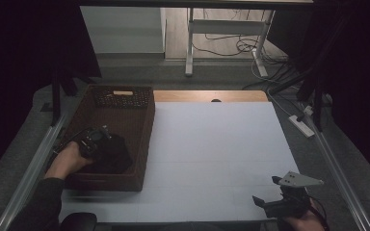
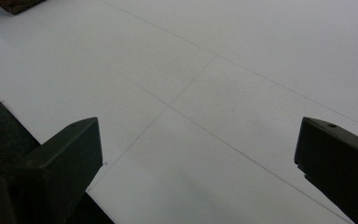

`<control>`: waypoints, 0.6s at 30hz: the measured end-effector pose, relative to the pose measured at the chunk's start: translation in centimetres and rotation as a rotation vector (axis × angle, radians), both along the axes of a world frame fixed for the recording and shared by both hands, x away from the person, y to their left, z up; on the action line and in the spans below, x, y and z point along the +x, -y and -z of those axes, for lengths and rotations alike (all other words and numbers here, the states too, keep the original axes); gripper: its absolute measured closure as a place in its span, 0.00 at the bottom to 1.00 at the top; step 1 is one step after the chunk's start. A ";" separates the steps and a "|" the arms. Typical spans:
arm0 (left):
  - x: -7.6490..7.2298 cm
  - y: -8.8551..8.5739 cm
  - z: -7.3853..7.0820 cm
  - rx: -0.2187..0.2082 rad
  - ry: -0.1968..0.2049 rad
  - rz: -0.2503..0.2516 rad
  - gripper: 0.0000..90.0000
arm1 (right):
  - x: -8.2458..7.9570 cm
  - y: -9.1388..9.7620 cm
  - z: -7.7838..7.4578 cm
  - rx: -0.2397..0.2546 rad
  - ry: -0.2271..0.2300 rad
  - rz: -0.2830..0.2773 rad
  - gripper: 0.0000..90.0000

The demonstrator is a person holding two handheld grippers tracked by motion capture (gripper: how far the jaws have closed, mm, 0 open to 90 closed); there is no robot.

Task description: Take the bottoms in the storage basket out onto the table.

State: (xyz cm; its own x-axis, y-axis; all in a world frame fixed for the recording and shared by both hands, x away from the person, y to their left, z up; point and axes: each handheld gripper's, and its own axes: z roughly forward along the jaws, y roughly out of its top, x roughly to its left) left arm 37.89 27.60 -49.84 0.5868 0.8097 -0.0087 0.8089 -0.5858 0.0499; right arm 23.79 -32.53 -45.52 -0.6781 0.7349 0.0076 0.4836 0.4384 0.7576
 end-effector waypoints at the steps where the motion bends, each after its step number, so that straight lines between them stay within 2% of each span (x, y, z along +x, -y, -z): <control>1: 0.0 -0.1 0.0 -0.005 0.000 -0.008 0.87 | 0.0 0.0 0.0 0.000 0.000 0.000 0.01; 3: 0.1 -0.3 -0.1 -0.022 -0.004 -0.032 0.88 | 0.0 0.0 0.0 0.000 -0.002 0.000 0.01; 5: 0.3 -0.7 -0.2 -0.062 -0.022 -0.086 0.89 | 0.0 0.0 0.0 0.000 -0.002 0.001 0.01; 6: 0.3 -0.8 -0.3 -0.071 -0.024 -0.087 0.90 | 0.0 0.0 0.0 0.000 -0.003 0.001 0.01; 9: 0.1 -0.5 -0.7 -0.059 0.007 -0.053 0.91 | 0.1 0.0 0.0 0.001 -0.003 0.001 0.01; 12: -0.2 -0.5 -1.4 -0.081 0.069 -0.046 0.95 | 0.1 0.0 0.0 0.005 -0.007 0.003 0.01; 14: -0.4 -0.8 -1.9 -0.113 0.101 -0.053 0.95 | 0.1 0.0 0.0 0.005 -0.005 0.002 0.01; 15: -0.5 -0.8 -2.2 -0.117 0.131 -0.060 0.95 | 0.1 0.0 0.0 0.005 -0.005 0.002 0.01; 18: -0.7 -1.1 -2.9 -0.151 0.184 -0.073 0.95 | 0.1 0.0 0.0 0.002 -0.007 0.002 0.01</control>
State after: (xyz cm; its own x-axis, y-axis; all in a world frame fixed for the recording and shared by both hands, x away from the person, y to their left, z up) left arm 37.18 28.74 -46.95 0.5300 0.8474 -0.0315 0.8179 -0.5011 0.2827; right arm 23.89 -32.53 -45.51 -0.6767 0.7362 0.0136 0.4893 0.4358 0.7554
